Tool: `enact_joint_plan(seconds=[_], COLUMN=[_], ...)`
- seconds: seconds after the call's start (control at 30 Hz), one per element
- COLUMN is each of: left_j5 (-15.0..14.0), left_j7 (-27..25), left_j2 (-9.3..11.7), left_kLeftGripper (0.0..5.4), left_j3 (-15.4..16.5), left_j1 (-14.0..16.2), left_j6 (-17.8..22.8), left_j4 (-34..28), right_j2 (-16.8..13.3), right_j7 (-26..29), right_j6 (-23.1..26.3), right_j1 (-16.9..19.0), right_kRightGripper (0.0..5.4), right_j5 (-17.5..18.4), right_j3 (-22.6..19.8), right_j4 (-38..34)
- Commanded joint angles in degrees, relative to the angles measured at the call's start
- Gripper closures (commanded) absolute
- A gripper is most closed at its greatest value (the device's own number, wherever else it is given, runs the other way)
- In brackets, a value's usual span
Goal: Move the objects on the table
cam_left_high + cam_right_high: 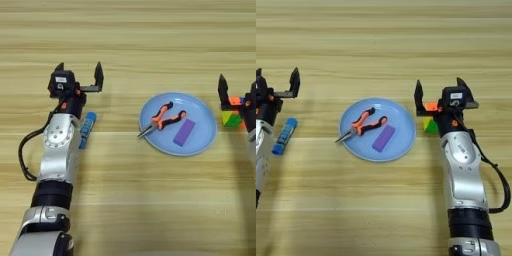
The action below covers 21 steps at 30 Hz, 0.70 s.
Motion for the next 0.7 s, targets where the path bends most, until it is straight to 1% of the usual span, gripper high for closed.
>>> enact_joint_plan(seconds=[0.03, 0.7], left_j5=[0.43, 0.36], left_j7=[0.04, -0.06], left_j2=[-0.05, -0.07], left_kLeftGripper=[0.00, 0.00], left_j3=[-0.26, -0.28], left_j1=[0.15, -0.07], left_j6=[0.42, 0.46], left_j4=[-0.47, -0.26], right_j2=[-0.51, -0.52], right_j7=[0.11, 0.09], right_j6=[-0.52, -0.69], right_j1=[-0.01, -0.33], right_kRightGripper=[0.02, 0.02], right_j5=[0.24, 0.25], right_j3=[-0.26, -0.38], right_j4=[-0.46, -0.03])
